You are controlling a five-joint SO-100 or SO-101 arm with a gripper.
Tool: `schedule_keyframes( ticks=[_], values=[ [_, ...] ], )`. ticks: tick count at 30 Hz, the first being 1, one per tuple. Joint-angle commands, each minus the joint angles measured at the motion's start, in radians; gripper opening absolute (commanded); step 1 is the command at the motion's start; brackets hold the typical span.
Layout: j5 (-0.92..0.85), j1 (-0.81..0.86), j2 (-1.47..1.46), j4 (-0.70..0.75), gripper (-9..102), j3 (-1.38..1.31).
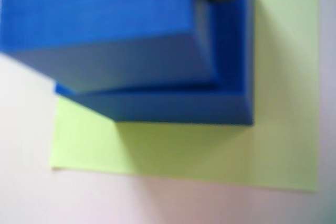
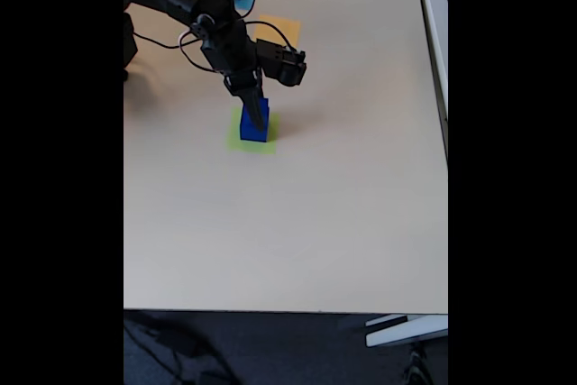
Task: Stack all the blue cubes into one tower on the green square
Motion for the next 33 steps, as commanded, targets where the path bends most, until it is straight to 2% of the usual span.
schedule_keyframes(
  ticks=[1,21,33],
  values=[
    [-0.011,0.005,0.031,0.003,38,-0.044],
    [-0.005,-0.061,0.032,-0.006,37,-0.173],
    [-0.051,0.008,-0.066,-0.060,37,-0.219]
  ],
)
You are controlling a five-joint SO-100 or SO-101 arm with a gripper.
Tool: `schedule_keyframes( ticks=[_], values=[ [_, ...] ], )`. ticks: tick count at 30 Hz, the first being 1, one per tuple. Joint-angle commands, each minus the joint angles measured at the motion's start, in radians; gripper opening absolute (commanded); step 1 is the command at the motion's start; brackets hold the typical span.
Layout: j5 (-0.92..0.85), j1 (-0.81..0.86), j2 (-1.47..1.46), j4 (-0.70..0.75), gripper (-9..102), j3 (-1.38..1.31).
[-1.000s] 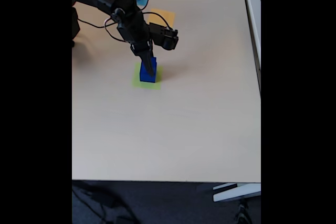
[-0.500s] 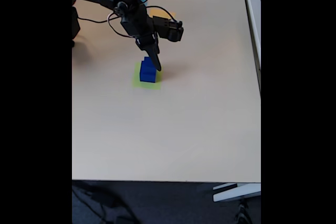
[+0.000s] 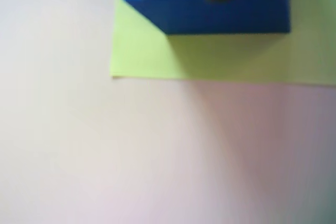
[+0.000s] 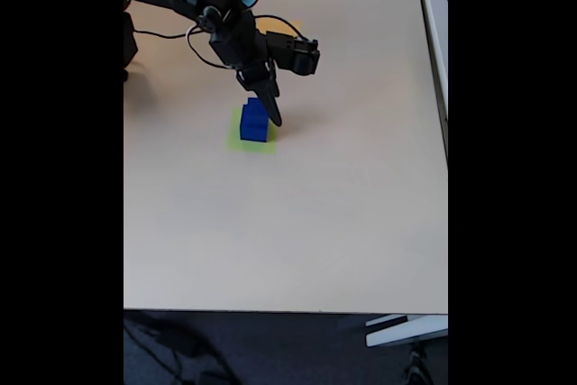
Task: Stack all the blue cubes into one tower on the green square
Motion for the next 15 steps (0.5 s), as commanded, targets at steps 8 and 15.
schedule_keyframes(
  ticks=[8,15],
  values=[
    [-0.044,0.032,-0.017,-0.064,37,-0.061],
    [-0.052,0.037,-0.020,-0.067,37,-0.060]
  ],
)
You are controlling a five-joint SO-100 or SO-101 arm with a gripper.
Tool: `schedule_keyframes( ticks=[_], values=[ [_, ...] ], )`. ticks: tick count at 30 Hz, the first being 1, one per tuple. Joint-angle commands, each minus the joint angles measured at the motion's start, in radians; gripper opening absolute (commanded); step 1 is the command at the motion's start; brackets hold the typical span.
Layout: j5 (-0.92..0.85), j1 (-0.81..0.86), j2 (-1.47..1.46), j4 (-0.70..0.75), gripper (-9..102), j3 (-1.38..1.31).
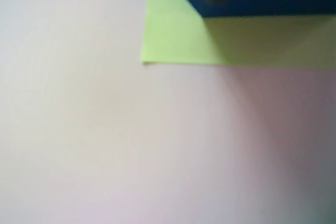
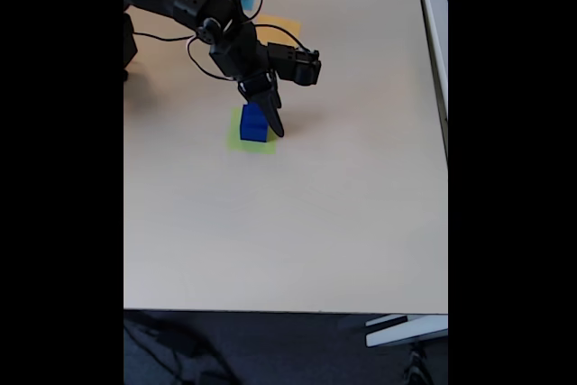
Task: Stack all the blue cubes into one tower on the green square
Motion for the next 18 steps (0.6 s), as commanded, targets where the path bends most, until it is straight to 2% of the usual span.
schedule_keyframes(
  ticks=[1,18],
  values=[
    [-0.009,0.009,0.008,-0.021,37,-0.054],
    [-0.003,0.021,0.002,0.000,36,-0.048]
  ],
)
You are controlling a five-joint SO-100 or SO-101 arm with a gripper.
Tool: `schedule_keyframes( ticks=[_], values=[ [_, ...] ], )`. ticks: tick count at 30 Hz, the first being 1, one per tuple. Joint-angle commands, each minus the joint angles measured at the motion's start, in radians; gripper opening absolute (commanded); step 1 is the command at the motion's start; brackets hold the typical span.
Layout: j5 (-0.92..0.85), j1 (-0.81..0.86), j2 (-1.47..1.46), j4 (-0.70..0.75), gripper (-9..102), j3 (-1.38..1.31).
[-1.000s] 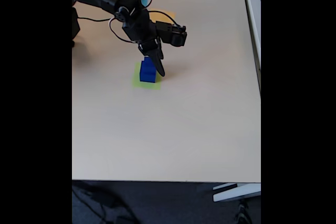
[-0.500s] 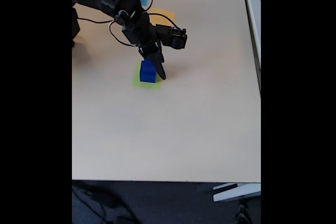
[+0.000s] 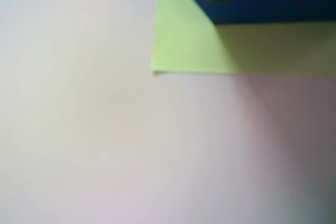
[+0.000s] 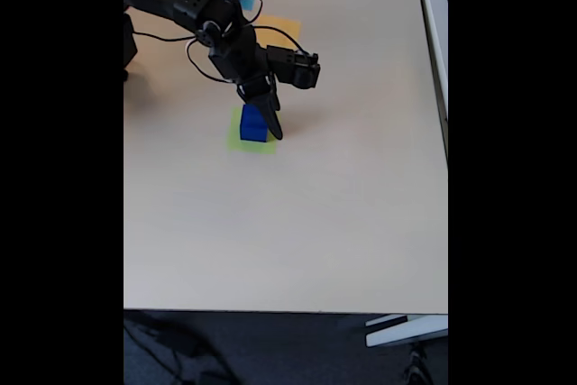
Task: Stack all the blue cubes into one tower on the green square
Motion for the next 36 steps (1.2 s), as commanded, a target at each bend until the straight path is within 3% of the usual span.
schedule_keyframes(
  ticks=[1,36],
  values=[
    [0.003,0.002,0.011,0.000,36,-0.048],
    [0.018,0.009,0.012,0.058,36,-0.051]
  ],
)
